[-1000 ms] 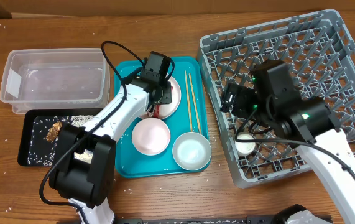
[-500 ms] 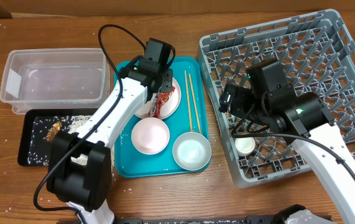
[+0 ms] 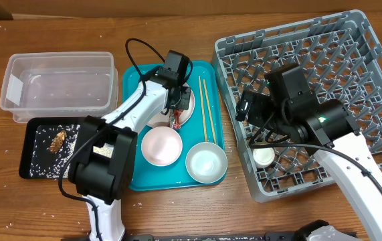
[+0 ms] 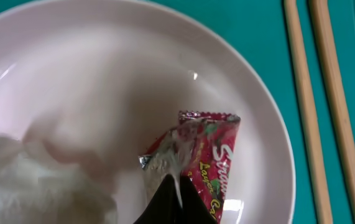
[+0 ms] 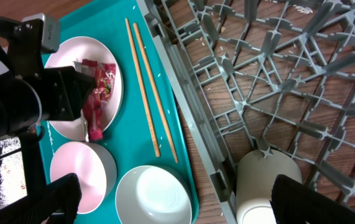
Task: Sort waste into correct bins and load items into the dishwasher
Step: 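Pick the red snack wrapper off the white plate, drop in clear bin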
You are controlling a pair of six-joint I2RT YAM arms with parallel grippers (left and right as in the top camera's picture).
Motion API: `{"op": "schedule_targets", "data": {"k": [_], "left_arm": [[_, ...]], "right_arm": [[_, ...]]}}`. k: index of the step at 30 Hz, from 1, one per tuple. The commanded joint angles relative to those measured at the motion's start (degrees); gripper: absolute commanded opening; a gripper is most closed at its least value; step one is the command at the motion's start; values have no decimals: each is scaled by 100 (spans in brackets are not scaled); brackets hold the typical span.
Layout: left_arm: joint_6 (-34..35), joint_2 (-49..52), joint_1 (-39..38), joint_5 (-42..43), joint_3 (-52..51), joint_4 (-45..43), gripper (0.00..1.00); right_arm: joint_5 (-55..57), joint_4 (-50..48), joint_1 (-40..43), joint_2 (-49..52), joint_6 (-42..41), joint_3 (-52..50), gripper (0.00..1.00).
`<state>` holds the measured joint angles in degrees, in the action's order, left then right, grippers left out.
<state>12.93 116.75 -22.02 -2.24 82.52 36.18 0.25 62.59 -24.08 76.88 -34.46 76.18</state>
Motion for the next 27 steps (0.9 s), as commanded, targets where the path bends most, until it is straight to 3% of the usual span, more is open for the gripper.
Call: {"op": "schedule_targets", "data": {"k": [1, 9, 18, 19, 20, 21, 22, 23, 27], "left_arm": [[0, -614, 7, 114, 444, 439, 4], [1152, -1746, 570, -1580, 977, 1759, 4], [2761, -1515, 2610, -1325, 833, 1871, 4], [2763, -1392, 2780, -1152, 833, 1775, 8], [2756, -1294, 2898, -966, 835, 1681, 24], [2693, -1176, 3021, -723, 835, 1550, 47], [2509, -1099, 3117, -472, 837, 1421, 61], [2389, -1073, 3185, -232, 846, 1364, 66], [2026, -1123, 3285, 1021, 1069, 1370, 71]], "right_arm": [[7, -15, 4, -24, 35, 105, 100], [9, 46, 4, -24, 35, 105, 100], [9, 46, 4, -24, 37, 105, 100], [9, 48, 4, -24, 37, 105, 100], [7, 52, 4, -24, 37, 105, 100], [9, 57, 4, -24, 37, 105, 100], [9, 63, 4, -24, 37, 105, 100], [9, 70, 4, -24, 37, 105, 100], [7, 94, 4, -24, 37, 105, 100]]}}
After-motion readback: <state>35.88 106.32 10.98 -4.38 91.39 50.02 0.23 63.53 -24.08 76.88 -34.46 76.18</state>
